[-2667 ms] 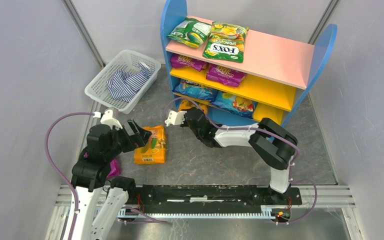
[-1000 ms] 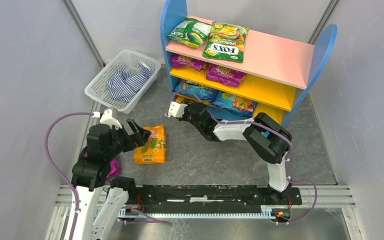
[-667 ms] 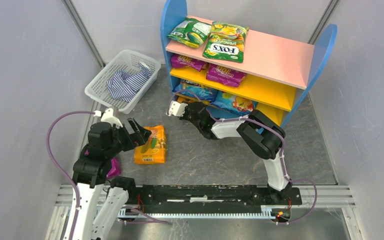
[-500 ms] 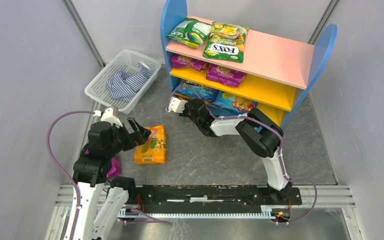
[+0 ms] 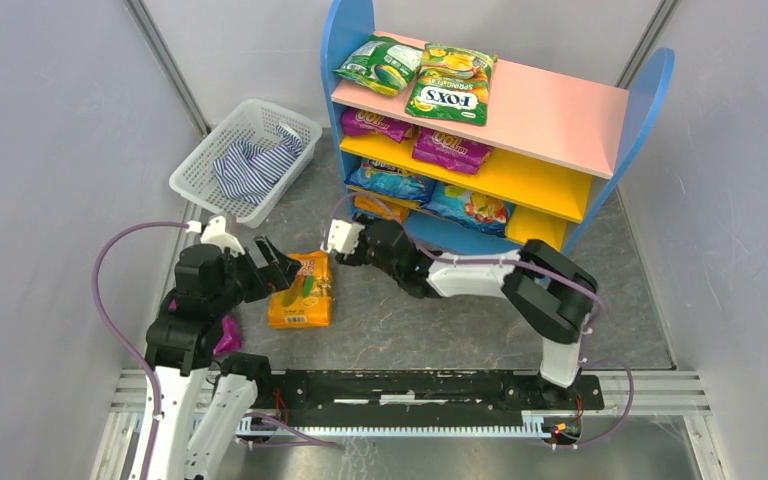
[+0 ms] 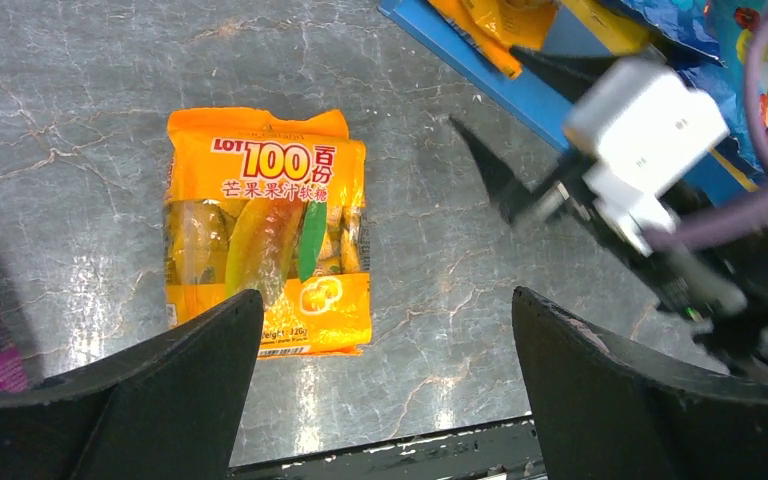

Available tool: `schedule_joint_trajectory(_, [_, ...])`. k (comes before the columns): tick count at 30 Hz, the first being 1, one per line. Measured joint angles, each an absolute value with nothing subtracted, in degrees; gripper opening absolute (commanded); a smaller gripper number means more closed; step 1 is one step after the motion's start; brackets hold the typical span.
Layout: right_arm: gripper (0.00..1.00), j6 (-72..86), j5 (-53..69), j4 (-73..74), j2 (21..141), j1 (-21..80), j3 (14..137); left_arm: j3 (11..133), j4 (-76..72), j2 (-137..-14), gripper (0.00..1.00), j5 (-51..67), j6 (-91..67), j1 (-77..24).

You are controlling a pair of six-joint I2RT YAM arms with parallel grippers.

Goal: Place and organize the candy bags onto the shelf

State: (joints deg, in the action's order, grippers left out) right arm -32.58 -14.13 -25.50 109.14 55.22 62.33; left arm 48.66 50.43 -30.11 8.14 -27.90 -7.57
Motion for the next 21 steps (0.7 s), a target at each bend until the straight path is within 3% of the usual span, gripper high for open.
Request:
schedule_joint_trajectory(5, [0.80,-23.9,-11.6,-24.8,98.5,61.1,54.7,48.7,50.5,-28.8,1.00,7.6,-27.7,-7.6])
schedule_joint_trajectory(11, [0.97,-16.3,-4.2,-26.5,89.0,65.4,43.1,48.7,50.7,-25.5,1.00,3.4,-27.8,-7.5])
schedule_joint_trajectory(21, [0.98,-22.9,-1.3,-30.0,95.0,77.8,47.1,48.7,51.0,-18.2,1.00,-6.7,-31.4,-7.4])
